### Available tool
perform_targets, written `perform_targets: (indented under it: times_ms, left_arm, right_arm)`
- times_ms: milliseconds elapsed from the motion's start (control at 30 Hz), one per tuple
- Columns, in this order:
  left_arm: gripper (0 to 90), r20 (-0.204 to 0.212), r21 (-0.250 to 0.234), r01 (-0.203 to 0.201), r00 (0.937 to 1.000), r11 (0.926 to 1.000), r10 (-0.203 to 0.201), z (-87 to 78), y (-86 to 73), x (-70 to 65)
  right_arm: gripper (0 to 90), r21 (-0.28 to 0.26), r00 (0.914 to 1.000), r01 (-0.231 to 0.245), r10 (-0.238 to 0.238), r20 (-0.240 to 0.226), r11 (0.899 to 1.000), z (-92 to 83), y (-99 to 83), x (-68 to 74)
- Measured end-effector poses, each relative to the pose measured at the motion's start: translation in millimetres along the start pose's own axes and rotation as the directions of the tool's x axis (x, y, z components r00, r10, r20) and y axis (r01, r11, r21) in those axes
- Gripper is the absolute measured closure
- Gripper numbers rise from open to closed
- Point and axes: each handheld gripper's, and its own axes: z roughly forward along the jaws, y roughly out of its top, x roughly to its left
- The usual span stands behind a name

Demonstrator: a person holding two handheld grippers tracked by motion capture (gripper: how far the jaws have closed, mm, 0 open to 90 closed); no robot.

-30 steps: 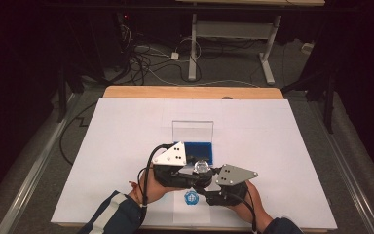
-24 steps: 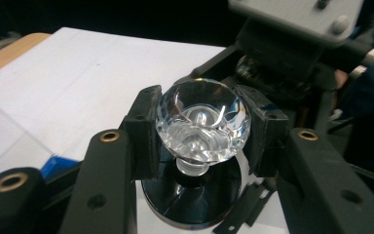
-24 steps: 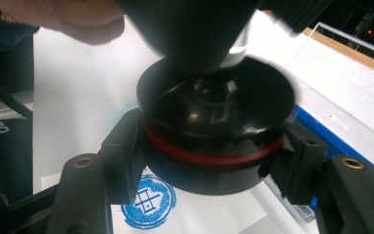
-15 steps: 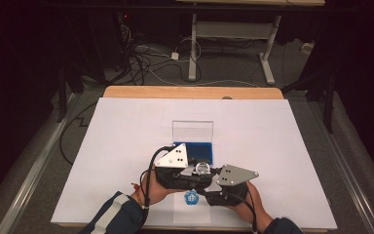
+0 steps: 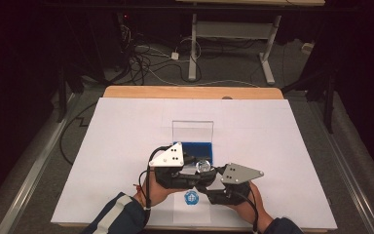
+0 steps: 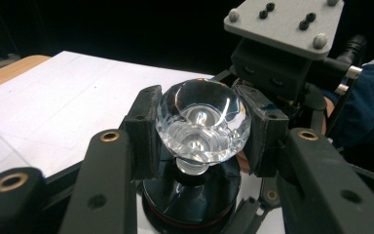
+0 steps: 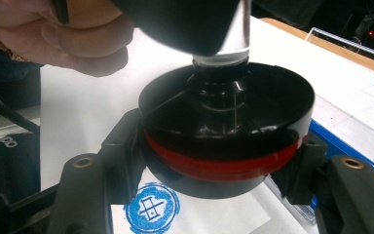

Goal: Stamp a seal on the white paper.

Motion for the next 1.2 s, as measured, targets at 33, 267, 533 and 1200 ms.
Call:
perform_targets:
  times_ms: [33, 267, 533, 1200]
  left_arm:
    - [53.8, -0.006, -0.001, -0.005, 1.0000, 1.0000, 0.005, -0.1, 0.2, -0.4]
    - [53.8, -0.001, 0.011, -0.012, 0.9999, 0.9999, 0.012, -0.1, 0.9, -0.7]
    - [53.9, 0.013, 0.009, 0.003, 0.9999, 1.0000, -0.003, 3.4, -2.4, -0.5]
    - [54.1, 0.033, 0.064, 0.006, 0.9994, 0.9979, -0.008, 7.4, -7.4, -0.1]
  right_arm:
    - [38.4, -0.002, 1.0000, -0.002, 0.002, -0.003, 1.000, -0.5, -0.1, -0.6]
    - [38.4, 0.005, 0.9999, 0.011, -0.011, -0.008, 1.000, -0.1, 0.2, 0.6]
    - [38.5, 0.002, 0.9999, 0.008, -0.008, -0.010, 1.000, -0.2, -0.3, 0.6]
    - [38.8, 0.069, 0.9999, 0.013, -0.012, -0.008, 0.998, 2.5, -1.2, 4.7]
